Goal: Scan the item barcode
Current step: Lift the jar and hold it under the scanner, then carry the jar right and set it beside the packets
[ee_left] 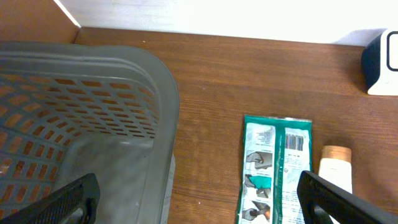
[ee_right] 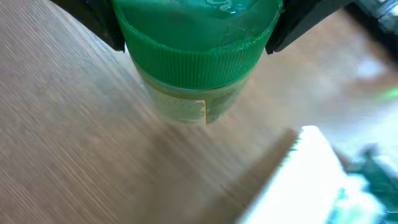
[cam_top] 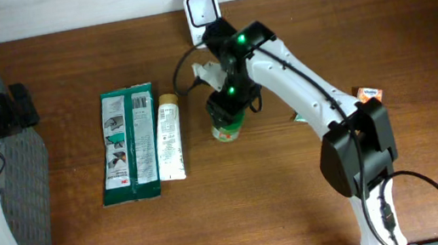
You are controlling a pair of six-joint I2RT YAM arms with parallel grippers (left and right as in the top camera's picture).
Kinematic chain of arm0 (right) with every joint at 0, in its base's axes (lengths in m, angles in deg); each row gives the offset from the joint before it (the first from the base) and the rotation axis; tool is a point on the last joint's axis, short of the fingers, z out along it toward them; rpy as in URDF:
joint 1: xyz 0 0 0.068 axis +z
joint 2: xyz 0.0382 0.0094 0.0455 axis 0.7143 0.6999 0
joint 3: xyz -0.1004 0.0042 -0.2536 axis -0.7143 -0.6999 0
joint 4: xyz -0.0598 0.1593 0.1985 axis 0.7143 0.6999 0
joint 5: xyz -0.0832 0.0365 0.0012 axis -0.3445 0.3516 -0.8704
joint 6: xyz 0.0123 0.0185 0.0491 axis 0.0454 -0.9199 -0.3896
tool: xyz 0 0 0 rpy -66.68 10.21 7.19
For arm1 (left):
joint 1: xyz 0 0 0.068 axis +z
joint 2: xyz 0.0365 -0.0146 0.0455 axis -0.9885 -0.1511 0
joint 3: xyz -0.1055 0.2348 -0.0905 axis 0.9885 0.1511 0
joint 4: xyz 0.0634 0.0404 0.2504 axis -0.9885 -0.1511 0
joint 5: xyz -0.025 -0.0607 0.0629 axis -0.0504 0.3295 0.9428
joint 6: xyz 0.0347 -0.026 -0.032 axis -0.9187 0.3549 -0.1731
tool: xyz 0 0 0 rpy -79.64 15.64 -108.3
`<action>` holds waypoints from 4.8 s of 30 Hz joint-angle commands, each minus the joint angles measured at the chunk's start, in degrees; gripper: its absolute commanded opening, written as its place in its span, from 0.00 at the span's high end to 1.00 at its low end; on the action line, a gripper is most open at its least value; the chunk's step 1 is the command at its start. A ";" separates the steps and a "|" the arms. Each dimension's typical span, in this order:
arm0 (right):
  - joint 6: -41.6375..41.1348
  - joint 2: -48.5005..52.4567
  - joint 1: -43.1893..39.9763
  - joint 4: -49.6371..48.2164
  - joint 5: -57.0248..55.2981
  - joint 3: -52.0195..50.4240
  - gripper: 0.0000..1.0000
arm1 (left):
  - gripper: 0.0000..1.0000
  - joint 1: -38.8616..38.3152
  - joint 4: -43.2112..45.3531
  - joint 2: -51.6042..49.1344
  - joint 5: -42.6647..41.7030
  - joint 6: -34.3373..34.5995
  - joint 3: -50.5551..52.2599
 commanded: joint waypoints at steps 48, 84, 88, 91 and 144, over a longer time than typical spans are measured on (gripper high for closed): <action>19.85 -11.61 -12.85 11.41 35.08 5.86 0.41 | 0.01 0.31 0.07 0.02 -0.61 -0.90 -0.15; 46.23 12.22 -1.84 -75.10 -33.79 5.75 0.50 | 0.01 0.31 0.07 0.02 -0.61 -0.90 -0.15; 46.21 12.22 -1.99 -74.25 -34.01 5.75 0.50 | 0.01 0.31 0.07 0.02 -0.59 -0.90 -0.15; 46.21 12.22 -2.21 -73.13 -33.97 5.75 0.52 | 0.01 0.31 0.07 0.02 -0.61 -0.90 -0.15; -13.44 -2.67 -26.71 -4.59 -17.64 -3.26 0.60 | 0.01 0.31 0.07 0.02 -0.59 -0.90 -0.15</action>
